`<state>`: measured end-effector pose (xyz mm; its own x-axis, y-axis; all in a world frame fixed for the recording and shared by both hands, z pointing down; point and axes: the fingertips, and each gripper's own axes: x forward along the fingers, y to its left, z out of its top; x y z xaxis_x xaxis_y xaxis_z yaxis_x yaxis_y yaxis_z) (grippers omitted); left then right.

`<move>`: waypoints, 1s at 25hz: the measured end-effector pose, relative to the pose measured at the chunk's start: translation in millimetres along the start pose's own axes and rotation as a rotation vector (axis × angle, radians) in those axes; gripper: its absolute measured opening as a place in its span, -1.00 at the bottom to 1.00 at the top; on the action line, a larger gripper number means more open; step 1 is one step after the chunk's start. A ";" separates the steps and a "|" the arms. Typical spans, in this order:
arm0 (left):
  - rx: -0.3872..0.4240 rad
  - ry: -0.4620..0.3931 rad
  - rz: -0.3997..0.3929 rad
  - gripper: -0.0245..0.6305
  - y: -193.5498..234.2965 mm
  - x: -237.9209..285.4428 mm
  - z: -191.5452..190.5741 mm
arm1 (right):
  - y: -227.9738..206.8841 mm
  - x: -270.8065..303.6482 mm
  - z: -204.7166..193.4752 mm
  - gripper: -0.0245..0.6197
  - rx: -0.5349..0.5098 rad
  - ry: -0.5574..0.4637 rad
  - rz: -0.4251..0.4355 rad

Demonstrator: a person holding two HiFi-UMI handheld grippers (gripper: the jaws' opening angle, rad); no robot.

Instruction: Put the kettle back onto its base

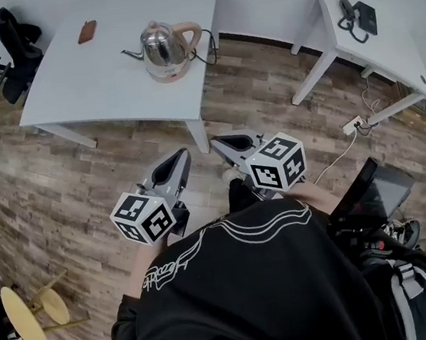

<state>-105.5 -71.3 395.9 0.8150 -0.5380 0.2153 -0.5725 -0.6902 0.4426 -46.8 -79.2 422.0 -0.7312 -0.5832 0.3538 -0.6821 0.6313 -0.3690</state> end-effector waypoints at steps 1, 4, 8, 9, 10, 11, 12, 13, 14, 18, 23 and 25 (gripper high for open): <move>0.000 0.000 -0.003 -0.91 -5.3 -5.1 -1.0 | 4.3 -4.3 -1.1 -0.91 -0.001 -0.010 -0.003; -0.036 0.001 -0.014 -0.91 -19.1 -17.8 -9.1 | 15.1 -15.1 -10.2 -0.91 -0.001 -0.022 -0.014; -0.024 -0.005 -0.027 -0.91 -30.8 -28.8 -13.1 | 27.3 -24.8 -16.8 -0.91 -0.012 -0.034 -0.023; -0.024 -0.007 -0.030 -0.91 -32.7 -30.4 -13.1 | 29.3 -26.3 -17.2 -0.91 -0.016 -0.035 -0.024; -0.025 -0.010 -0.032 -0.91 -34.7 -31.6 -13.6 | 30.8 -27.9 -18.0 -0.91 -0.020 -0.036 -0.025; -0.026 -0.012 -0.033 -0.91 -36.7 -32.4 -14.6 | 32.0 -29.7 -19.1 -0.91 -0.022 -0.036 -0.026; -0.026 -0.012 -0.034 -0.91 -38.9 -32.7 -15.9 | 33.0 -31.7 -20.0 -0.91 -0.025 -0.036 -0.027; -0.026 -0.011 -0.035 -0.91 -40.8 -32.7 -17.3 | 34.1 -33.5 -20.5 -0.91 -0.030 -0.036 -0.029; -0.027 -0.009 -0.036 -0.91 -42.3 -32.6 -18.4 | 35.3 -34.9 -20.4 -0.91 -0.035 -0.037 -0.030; -0.028 -0.001 -0.033 -0.91 -46.3 -32.4 -21.3 | 39.3 -39.0 -20.4 -0.91 -0.047 -0.040 -0.030; -0.024 0.003 -0.034 -0.91 -48.5 -30.5 -22.9 | 36.4 -41.2 -19.2 -0.91 -0.031 -0.046 -0.024; -0.026 0.007 -0.030 -0.91 -47.3 -31.0 -26.1 | 36.0 -40.7 -21.1 -0.91 -0.030 -0.044 -0.024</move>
<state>-101.4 -9.4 391.0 0.8324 -0.5136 0.2080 -0.5454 -0.6931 0.4714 -41.4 -22.0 412.4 -0.7144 -0.6202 0.3239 -0.6997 0.6314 -0.3343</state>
